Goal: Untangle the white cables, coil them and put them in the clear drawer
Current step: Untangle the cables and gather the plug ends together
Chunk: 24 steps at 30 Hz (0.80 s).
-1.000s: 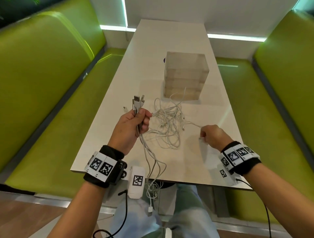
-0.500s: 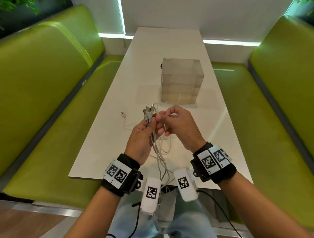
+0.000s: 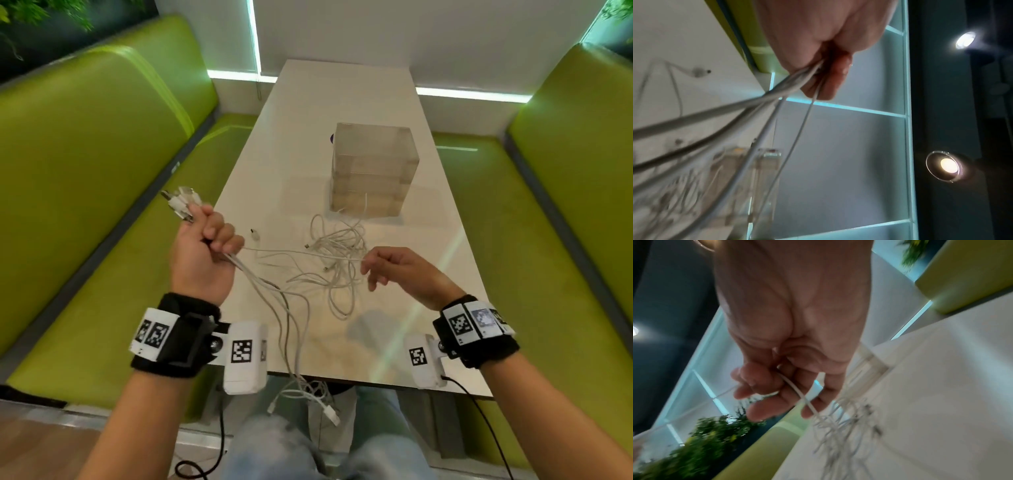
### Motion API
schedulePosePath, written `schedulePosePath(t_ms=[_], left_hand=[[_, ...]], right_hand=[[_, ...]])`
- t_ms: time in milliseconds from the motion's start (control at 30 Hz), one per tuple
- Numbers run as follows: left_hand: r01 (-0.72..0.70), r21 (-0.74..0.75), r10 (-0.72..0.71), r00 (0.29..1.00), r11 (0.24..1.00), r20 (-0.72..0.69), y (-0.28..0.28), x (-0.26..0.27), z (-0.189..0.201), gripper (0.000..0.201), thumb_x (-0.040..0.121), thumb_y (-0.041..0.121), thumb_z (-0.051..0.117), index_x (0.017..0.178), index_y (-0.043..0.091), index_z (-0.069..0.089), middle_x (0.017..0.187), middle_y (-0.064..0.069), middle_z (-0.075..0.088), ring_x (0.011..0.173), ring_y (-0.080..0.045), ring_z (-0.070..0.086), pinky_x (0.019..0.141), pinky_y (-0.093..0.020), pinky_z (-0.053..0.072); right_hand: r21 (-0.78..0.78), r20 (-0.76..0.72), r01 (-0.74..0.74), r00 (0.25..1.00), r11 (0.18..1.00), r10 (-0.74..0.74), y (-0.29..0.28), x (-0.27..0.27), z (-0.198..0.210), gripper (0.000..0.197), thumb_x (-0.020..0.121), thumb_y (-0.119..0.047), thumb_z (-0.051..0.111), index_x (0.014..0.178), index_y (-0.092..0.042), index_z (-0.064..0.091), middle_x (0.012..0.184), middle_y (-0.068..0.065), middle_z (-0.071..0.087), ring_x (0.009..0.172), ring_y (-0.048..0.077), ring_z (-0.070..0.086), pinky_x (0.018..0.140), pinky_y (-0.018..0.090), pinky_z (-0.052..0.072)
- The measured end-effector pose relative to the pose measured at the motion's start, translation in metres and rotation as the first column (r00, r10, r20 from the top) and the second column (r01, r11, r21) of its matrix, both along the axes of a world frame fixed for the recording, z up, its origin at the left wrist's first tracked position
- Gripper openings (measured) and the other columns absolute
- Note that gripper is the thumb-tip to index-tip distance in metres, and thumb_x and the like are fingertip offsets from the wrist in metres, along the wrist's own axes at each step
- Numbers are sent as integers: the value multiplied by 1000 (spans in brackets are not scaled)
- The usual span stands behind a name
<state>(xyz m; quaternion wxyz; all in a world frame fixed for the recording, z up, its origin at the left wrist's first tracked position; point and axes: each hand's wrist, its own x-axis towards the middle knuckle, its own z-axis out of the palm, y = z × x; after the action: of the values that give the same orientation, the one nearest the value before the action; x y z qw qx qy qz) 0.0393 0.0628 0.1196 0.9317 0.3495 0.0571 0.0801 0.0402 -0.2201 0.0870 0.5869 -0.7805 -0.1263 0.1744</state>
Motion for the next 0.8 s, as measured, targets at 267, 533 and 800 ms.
schedulePosePath(t_ms=[267, 533, 800], left_hand=[[236, 637, -199, 971, 734, -131, -42, -19, -13, 23, 87, 36, 59, 93, 14, 61, 48, 13, 41, 45, -4, 30, 42, -17, 29], [198, 753, -214, 974, 627, -78, -72, -32, -9, 20, 88, 11, 63, 71, 22, 60, 41, 12, 48, 39, -5, 29, 40, -20, 25], [-47, 456, 54, 999, 889, -2, -14, -21, -6, 13, 83, 24, 59, 73, 16, 59, 62, 8, 58, 40, -2, 26, 37, -17, 23]], right_hand=[[161, 133, 17, 990, 987, -39, 30, 7, 19, 23, 97, -18, 48, 88, -5, 65, 67, 21, 48, 59, 16, 46, 63, 24, 43], [82, 148, -86, 986, 993, 74, 51, 4, 28, 21, 97, -21, 51, 84, -9, 62, 56, -3, 53, 57, 14, 48, 66, 28, 42], [-149, 201, -9, 979, 989, 39, 13, 26, 0, 16, 94, -15, 55, 80, -9, 60, 69, 3, 60, 64, 9, 54, 73, 31, 43]])
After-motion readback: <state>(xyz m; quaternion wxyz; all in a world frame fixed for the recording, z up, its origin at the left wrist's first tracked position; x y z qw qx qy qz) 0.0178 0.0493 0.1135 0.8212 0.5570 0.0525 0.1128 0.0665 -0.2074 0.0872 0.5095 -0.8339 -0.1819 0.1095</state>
